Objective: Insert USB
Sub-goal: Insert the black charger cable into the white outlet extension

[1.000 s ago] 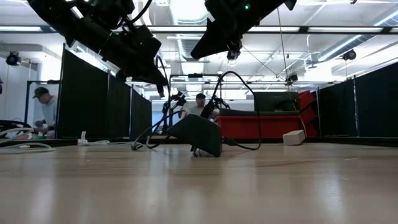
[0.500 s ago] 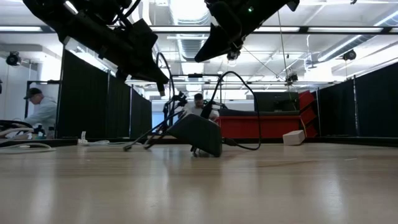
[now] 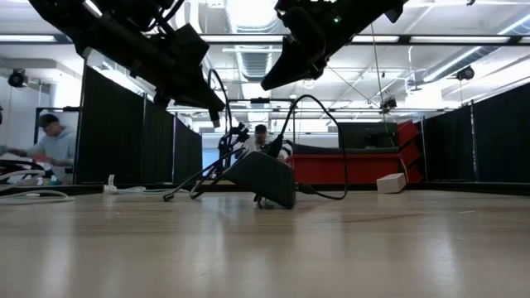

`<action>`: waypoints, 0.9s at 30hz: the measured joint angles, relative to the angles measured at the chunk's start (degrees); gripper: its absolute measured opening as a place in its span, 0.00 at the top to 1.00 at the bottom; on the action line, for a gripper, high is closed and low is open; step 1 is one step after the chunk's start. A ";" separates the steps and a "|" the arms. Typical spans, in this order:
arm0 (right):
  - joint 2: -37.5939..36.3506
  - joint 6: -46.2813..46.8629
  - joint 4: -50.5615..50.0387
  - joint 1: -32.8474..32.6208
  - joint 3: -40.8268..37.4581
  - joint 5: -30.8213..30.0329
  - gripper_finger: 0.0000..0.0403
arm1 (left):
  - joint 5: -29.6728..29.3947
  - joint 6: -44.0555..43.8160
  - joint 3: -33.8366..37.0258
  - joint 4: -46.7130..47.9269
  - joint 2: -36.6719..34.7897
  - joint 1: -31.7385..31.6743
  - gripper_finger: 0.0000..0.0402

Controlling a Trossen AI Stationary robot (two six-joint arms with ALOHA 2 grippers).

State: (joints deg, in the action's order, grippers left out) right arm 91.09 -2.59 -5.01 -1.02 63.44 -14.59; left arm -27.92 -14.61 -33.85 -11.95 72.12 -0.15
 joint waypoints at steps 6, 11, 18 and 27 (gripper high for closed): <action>0.00 -0.57 2.01 -0.32 -0.02 0.91 0.99 | 0.02 0.67 0.07 -0.32 0.00 1.19 0.96; -0.02 -2.53 3.82 -0.50 -0.02 5.77 0.99 | 7.04 6.56 5.08 -16.18 0.00 1.89 0.96; 0.18 -1.85 5.31 -0.62 -0.03 7.50 0.99 | 14.11 6.78 12.41 -30.64 -0.07 1.66 0.96; 2.63 -0.35 12.92 -0.85 0.68 9.07 0.92 | 15.23 6.28 13.07 -30.56 0.72 2.04 0.96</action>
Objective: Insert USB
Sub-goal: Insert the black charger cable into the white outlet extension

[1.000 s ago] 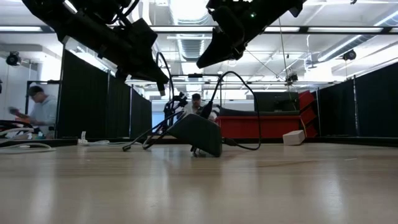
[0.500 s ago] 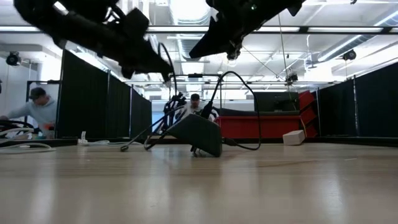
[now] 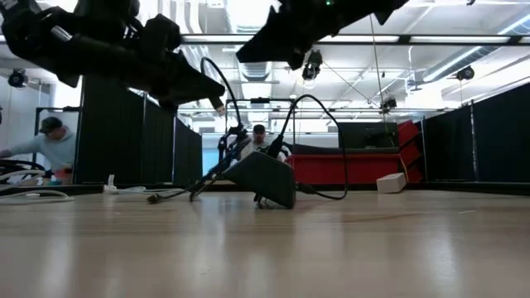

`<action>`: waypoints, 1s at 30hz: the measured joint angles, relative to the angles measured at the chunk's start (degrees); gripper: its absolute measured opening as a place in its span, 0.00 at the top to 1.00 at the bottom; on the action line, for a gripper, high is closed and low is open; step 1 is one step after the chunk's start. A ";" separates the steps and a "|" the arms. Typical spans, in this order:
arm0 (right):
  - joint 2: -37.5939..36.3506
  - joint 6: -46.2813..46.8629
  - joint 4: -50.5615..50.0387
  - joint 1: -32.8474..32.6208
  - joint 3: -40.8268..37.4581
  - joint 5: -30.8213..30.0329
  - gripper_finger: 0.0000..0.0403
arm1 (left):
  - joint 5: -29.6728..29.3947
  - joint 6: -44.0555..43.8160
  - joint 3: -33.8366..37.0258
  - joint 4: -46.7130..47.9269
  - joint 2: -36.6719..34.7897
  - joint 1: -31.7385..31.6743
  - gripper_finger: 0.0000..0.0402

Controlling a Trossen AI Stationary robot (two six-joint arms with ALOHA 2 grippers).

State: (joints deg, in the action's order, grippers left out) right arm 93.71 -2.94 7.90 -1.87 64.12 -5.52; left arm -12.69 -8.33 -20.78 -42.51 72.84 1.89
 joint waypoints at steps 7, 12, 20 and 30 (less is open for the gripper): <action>5.36 1.78 0.08 0.00 5.69 0.22 0.76 | 3.03 2.97 0.00 0.36 -0.02 0.09 0.96; 9.92 2.92 -1.04 0.02 10.71 -0.05 0.68 | 3.23 3.60 0.00 0.54 -0.02 0.48 0.96; 13.86 3.35 -4.38 0.73 15.43 -0.05 0.69 | 3.05 3.56 0.95 0.58 -0.05 1.63 0.96; 14.16 1.54 -3.82 1.15 15.58 0.17 0.97 | 3.25 3.36 1.07 0.05 -0.20 1.76 0.96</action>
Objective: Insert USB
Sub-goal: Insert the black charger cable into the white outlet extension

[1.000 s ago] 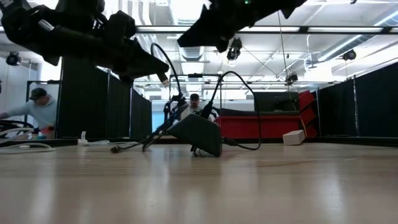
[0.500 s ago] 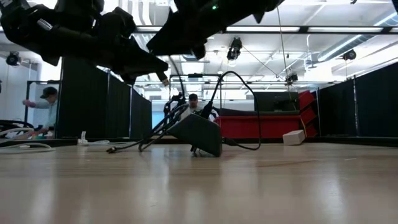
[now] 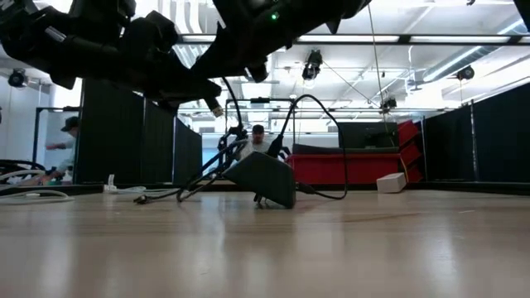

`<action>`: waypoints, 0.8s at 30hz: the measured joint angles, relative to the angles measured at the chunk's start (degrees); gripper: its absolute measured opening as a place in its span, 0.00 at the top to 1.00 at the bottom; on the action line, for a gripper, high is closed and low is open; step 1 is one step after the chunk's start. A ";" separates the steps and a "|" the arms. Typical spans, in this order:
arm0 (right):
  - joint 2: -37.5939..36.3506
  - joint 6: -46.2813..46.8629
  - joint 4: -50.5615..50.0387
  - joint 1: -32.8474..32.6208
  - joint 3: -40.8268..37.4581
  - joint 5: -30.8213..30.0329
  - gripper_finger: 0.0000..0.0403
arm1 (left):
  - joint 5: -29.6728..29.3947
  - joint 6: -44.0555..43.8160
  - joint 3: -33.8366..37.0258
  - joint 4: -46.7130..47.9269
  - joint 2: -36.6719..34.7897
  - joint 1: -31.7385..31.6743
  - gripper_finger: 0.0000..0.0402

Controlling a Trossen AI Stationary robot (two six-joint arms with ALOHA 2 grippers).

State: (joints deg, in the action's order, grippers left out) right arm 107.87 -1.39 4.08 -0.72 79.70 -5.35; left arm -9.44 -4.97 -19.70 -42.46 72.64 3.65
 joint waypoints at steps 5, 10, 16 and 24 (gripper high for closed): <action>-1.05 -1.78 -2.06 0.01 0.00 1.80 0.99 | 0.09 -1.02 0.00 0.66 -0.28 0.05 0.92; -7.18 -4.93 -9.13 0.01 -0.18 1.96 0.99 | 5.54 -1.53 -0.02 4.95 -3.22 0.07 0.78; -12.86 -9.26 -7.95 -0.06 -1.01 12.49 0.99 | 20.97 3.53 0.00 3.17 -7.52 0.09 0.64; -12.59 -9.54 2.37 -0.12 -1.05 28.23 0.99 | 24.04 11.70 -3.83 1.57 -8.39 -1.22 0.54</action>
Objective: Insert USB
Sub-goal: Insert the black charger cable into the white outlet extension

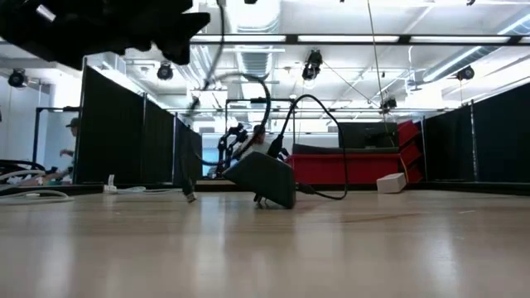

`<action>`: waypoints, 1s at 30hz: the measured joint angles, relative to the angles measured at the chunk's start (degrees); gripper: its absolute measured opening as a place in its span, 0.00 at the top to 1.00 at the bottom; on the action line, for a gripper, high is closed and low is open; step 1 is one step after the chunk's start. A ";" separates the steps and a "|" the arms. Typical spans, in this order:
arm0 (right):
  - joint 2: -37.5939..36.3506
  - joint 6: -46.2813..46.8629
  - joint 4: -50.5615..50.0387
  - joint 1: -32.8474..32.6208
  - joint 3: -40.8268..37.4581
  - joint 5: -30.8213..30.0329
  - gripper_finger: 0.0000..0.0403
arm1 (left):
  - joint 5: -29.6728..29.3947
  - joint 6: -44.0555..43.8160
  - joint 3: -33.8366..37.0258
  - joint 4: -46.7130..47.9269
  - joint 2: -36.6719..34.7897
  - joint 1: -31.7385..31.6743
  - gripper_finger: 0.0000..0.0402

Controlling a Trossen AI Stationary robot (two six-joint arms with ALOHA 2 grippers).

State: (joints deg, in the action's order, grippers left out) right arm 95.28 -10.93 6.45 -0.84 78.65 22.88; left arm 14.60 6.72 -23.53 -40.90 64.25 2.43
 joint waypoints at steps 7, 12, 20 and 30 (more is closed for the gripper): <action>1.43 1.15 4.14 -0.02 0.00 3.05 0.99 | 7.05 3.48 -5.81 5.99 1.36 -0.72 0.43; 2.12 1.34 5.10 -0.02 -0.04 3.07 0.99 | 10.07 3.86 -6.80 6.35 3.21 -0.72 0.38; 3.17 2.07 6.57 -0.02 -0.04 5.83 0.99 | 10.62 3.81 -6.82 3.26 5.24 -0.70 0.42; 3.21 1.93 6.34 -0.02 -0.04 5.85 0.99 | 11.81 3.86 -6.82 3.23 5.46 -0.65 0.48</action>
State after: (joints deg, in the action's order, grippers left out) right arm 98.50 -9.01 12.80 -0.86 78.61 28.73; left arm 26.41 10.58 -30.35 -37.67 69.71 1.79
